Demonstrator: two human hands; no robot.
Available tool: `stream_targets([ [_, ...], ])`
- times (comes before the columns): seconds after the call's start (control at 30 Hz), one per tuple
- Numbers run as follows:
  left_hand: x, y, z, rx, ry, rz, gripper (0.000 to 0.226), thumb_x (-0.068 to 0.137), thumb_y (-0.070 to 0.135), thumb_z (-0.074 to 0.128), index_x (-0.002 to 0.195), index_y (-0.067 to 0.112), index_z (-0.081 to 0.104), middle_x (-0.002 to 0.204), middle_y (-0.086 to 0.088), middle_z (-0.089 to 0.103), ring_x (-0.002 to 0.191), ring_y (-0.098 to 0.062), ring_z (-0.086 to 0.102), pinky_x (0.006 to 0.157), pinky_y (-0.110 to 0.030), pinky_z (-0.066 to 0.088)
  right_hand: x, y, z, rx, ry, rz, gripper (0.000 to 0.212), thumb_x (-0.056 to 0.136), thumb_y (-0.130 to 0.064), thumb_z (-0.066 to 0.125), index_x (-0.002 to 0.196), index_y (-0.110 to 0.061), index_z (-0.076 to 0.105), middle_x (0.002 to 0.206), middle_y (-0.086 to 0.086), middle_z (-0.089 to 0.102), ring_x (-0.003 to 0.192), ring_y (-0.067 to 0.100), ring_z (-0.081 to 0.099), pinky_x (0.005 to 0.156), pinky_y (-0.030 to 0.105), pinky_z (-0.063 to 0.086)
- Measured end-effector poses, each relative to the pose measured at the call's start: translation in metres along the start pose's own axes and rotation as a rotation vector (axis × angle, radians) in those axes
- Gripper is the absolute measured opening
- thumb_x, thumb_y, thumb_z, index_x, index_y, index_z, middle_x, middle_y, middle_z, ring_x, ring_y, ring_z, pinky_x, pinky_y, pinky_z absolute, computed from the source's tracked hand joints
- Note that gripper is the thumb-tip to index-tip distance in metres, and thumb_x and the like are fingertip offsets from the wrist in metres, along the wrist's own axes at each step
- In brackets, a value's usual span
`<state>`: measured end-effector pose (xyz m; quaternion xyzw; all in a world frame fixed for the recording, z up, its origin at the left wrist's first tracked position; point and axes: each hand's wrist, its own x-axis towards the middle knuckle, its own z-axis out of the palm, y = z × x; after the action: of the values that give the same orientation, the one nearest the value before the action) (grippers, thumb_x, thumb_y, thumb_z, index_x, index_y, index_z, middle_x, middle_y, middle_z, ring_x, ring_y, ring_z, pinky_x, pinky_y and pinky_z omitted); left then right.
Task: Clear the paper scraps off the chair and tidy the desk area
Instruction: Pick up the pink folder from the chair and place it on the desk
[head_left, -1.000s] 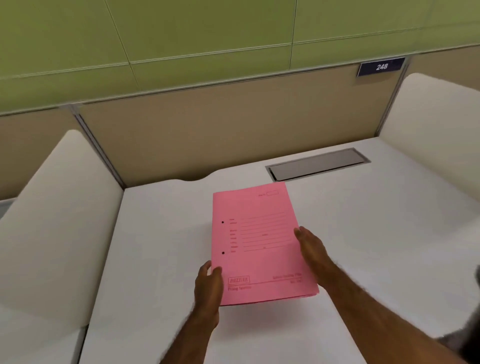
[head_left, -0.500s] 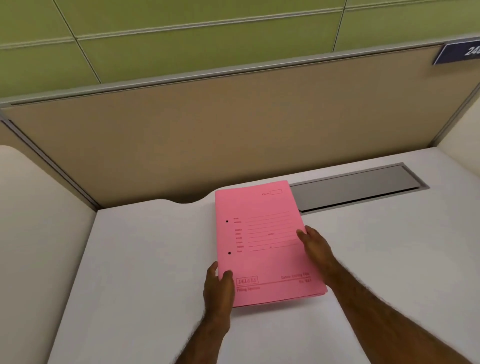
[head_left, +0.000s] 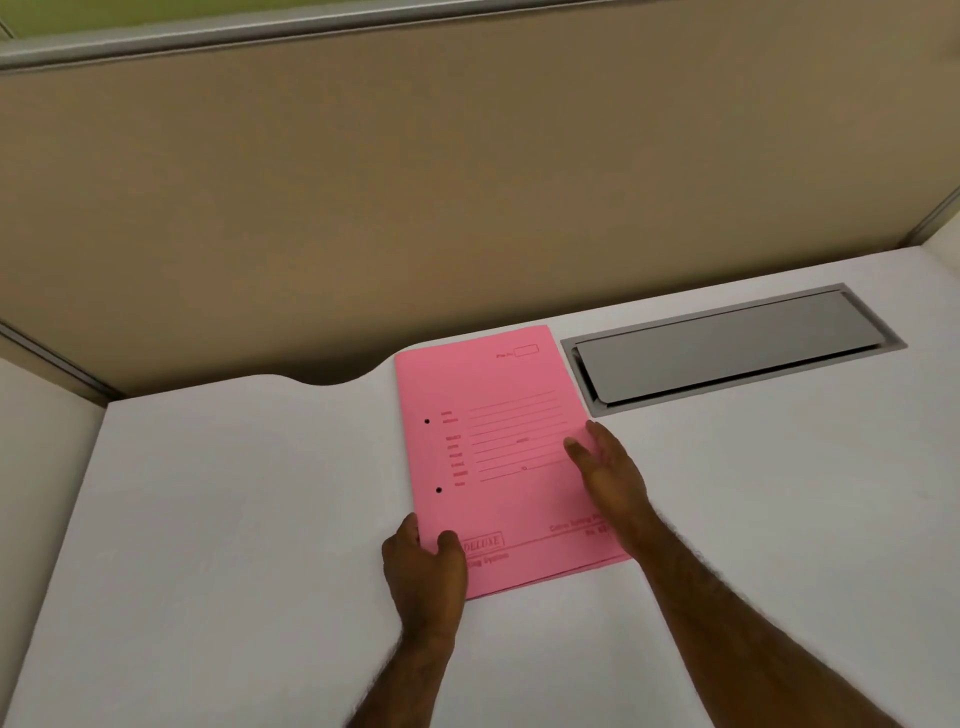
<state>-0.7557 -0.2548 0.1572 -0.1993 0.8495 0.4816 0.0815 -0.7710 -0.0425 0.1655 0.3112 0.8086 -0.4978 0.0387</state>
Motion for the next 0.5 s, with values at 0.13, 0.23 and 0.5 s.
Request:
stream_targets([
  [0.13, -0.002, -0.003, -0.005, 0.070, -0.031, 0.018, 0.026, 0.086, 0.013, 0.062, 0.111, 0.012, 0.058, 0.117, -0.014, 0.059, 0.098, -0.031, 0.062, 0.083, -0.048, 0.058, -0.012, -0.002, 0.003, 0.029, 0.007, 0.013, 0.065, 0.095, -0.048, 0.050, 0.150, -0.020, 0.028, 0.155, 0.004, 0.034, 0.138, 0.029, 0.037, 0.109, 0.044, 0.032],
  [0.23, -0.009, -0.010, -0.016, 0.125, -0.094, 0.020, 0.060, 0.088, 0.013, 0.065, 0.141, 0.007, 0.037, 0.140, -0.015, 0.043, 0.128, -0.032, 0.045, 0.098, -0.048, 0.047, -0.035, -0.001, 0.001, 0.061, 0.065, 0.030, 0.061, 0.095, -0.046, 0.052, 0.147, -0.018, 0.033, 0.148, 0.006, 0.043, 0.124, 0.027, 0.048, 0.100, 0.041, 0.041],
  [0.5, -0.065, -0.024, -0.072, 0.279, -0.219, 0.089, 0.062, 0.095, 0.022, 0.057, 0.148, 0.008, 0.029, 0.155, -0.011, 0.032, 0.142, -0.027, 0.030, 0.115, -0.038, 0.027, -0.135, 0.013, -0.005, 0.039, 0.072, -0.017, 0.058, 0.094, -0.041, 0.058, 0.142, -0.014, 0.041, 0.143, 0.007, 0.050, 0.128, 0.026, 0.049, 0.100, 0.036, 0.041],
])
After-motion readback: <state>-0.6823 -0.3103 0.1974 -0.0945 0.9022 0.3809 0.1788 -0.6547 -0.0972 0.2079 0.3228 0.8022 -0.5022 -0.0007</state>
